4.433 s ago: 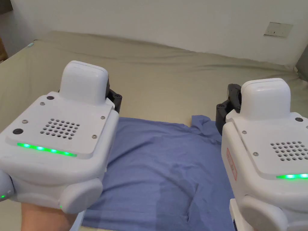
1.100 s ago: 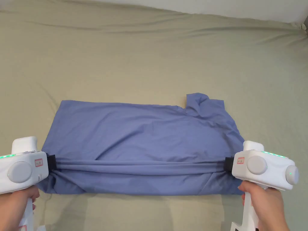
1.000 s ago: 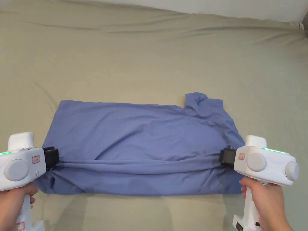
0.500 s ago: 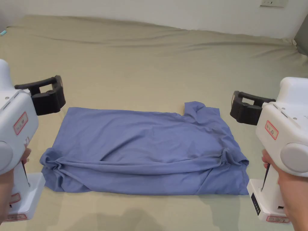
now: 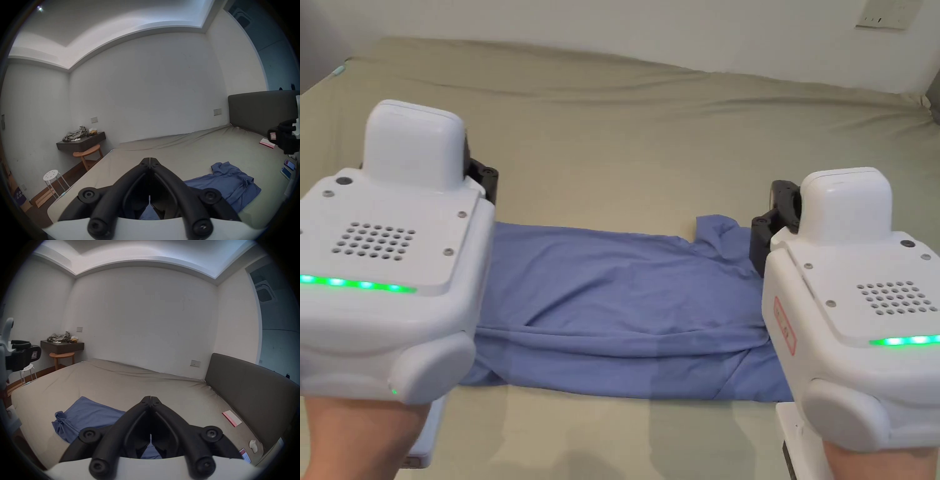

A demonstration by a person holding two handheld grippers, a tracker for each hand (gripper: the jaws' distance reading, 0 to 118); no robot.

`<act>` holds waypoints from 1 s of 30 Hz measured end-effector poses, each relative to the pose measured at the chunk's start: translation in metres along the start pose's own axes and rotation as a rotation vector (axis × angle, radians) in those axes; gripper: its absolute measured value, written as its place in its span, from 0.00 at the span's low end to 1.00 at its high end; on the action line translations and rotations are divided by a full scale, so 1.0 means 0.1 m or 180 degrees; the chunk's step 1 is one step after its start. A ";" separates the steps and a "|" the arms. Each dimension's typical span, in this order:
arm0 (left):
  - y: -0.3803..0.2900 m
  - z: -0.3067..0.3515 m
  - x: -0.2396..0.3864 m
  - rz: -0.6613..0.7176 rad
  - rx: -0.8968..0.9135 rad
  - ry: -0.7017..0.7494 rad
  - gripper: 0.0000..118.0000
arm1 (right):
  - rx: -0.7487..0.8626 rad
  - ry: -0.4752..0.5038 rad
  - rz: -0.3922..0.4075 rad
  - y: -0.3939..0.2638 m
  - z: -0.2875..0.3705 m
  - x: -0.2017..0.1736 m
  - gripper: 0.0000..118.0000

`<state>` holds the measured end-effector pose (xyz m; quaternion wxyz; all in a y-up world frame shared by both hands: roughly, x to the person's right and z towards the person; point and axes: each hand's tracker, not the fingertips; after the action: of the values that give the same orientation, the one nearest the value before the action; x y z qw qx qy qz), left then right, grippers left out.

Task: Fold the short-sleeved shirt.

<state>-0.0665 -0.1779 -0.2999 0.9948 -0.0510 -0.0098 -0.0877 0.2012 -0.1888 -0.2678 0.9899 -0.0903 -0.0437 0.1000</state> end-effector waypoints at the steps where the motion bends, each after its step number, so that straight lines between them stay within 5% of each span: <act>1: 0.02 0.01 0.00 0.0000 -0.0004 -0.0069 0.00 | 0.0001 0.0004 0.0008 0.01 -0.01 -0.01 0.00; 7: 0.00 0.00 0.06 -0.0105 -0.0160 -0.0209 0.00 | 0.0093 -0.0006 0.0048 0.17 0.08 -0.11 0.00; 14: -0.64 -0.38 -0.16 0.0077 -0.0973 -0.0199 0.00 | -0.0155 0.0030 0.0071 -0.05 0.03 -0.05 0.00; 18: -1.33 -0.72 -0.33 0.0019 -0.1752 -0.0066 0.18 | -0.0315 -0.0036 0.0061 -0.20 -0.03 0.07 0.00; 20: -1.78 -0.89 -0.43 0.0046 -0.2215 -0.0028 0.84 | -0.0397 -0.0081 0.0056 -0.27 -0.07 0.14 0.00; 21: -1.95 -0.94 -0.48 0.0162 -0.2331 -0.0009 0.97 | -0.0433 -0.0105 0.0061 -0.31 -0.08 0.17 0.00; 30: -2.90 -1.44 -0.76 0.0614 -0.3019 0.0349 0.97 | -0.0835 -0.0364 0.0057 -0.65 -0.25 0.59 0.00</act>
<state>-0.1904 -0.4631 -0.4164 0.8645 -0.4947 0.0884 0.0075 0.2736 -0.2437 -0.2764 0.9646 -0.2134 -0.1119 0.1072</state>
